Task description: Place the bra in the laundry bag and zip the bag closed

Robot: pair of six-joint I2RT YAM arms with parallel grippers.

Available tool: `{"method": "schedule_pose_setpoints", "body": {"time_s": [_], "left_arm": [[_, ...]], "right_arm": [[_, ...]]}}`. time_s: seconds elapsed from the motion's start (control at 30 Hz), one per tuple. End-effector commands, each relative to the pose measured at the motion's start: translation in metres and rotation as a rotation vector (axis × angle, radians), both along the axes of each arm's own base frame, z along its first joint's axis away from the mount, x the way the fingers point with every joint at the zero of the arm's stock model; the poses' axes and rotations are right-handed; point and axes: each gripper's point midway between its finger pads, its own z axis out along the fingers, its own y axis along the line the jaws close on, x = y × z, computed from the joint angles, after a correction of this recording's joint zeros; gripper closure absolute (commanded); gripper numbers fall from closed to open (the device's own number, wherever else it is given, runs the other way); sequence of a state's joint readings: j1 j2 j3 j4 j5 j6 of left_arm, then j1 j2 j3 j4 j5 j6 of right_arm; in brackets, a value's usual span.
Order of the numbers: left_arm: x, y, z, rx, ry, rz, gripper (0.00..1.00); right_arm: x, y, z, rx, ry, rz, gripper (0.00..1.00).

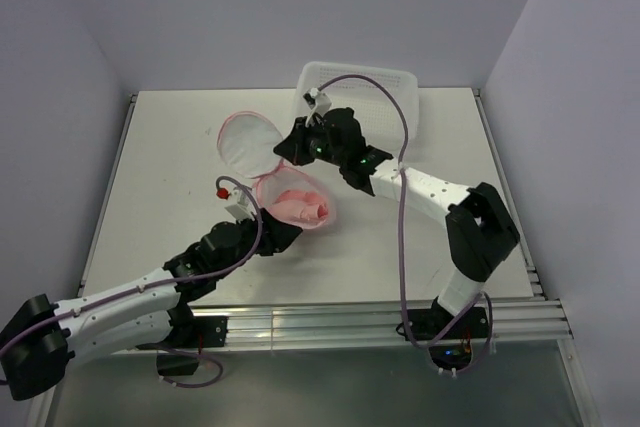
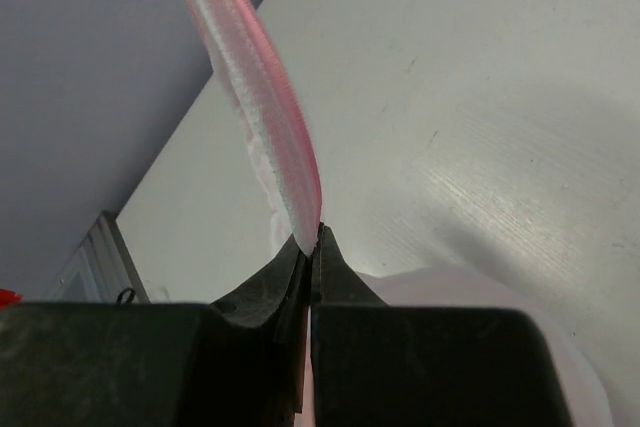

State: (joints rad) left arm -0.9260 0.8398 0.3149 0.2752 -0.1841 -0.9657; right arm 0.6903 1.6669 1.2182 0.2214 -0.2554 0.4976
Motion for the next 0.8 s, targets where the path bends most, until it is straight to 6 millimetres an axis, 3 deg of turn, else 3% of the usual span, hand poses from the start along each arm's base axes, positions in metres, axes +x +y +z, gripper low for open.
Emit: {"method": "schedule_pose_setpoints", "body": {"time_s": [0.0, 0.07, 0.1, 0.13, 0.17, 0.27, 0.43, 0.5, 0.6, 0.7, 0.77], "left_arm": [[0.009, -0.011, 0.032, -0.037, -0.069, 0.008, 0.43], [0.013, -0.001, 0.031, 0.042, -0.086, 0.040, 0.34], [0.018, 0.003, 0.043, 0.053, -0.108, 0.064, 0.31], [0.019, 0.012, 0.037, 0.115, -0.108, 0.082, 0.28], [0.025, 0.021, 0.051, 0.116, -0.137, 0.134, 0.27], [0.037, 0.041, 0.059, 0.167, -0.156, 0.206, 0.27], [0.070, 0.093, 0.035, 0.203, -0.073, 0.363, 0.29], [0.072, 0.106, 0.022, 0.185, -0.053, 0.402, 0.29], [0.073, 0.116, 0.021, 0.155, -0.084, 0.439, 0.24], [0.087, 0.130, 0.010, 0.170, -0.069, 0.480, 0.18], [0.090, 0.126, 0.005, 0.153, -0.078, 0.438, 0.16]], "right_arm": [[-0.003, 0.016, -0.010, -0.016, -0.004, 0.169, 1.00], [0.000, 0.015, -0.020, -0.032, 0.005, 0.178, 1.00], [0.002, 0.012, -0.022, -0.039, 0.003, 0.183, 1.00], [0.003, 0.010, -0.022, -0.043, -0.001, 0.183, 1.00], [0.004, 0.008, -0.022, -0.049, -0.014, 0.182, 1.00], [0.008, 0.003, -0.020, -0.047, -0.028, 0.200, 1.00], [0.012, -0.008, -0.014, -0.027, -0.043, 0.195, 1.00], [0.008, -0.011, -0.015, -0.013, -0.032, 0.196, 1.00], [0.000, -0.015, -0.013, 0.004, -0.036, 0.197, 1.00], [-0.009, -0.023, 0.000, 0.032, -0.060, 0.182, 1.00], [-0.017, -0.024, 0.000, 0.048, -0.050, 0.197, 1.00]]}}
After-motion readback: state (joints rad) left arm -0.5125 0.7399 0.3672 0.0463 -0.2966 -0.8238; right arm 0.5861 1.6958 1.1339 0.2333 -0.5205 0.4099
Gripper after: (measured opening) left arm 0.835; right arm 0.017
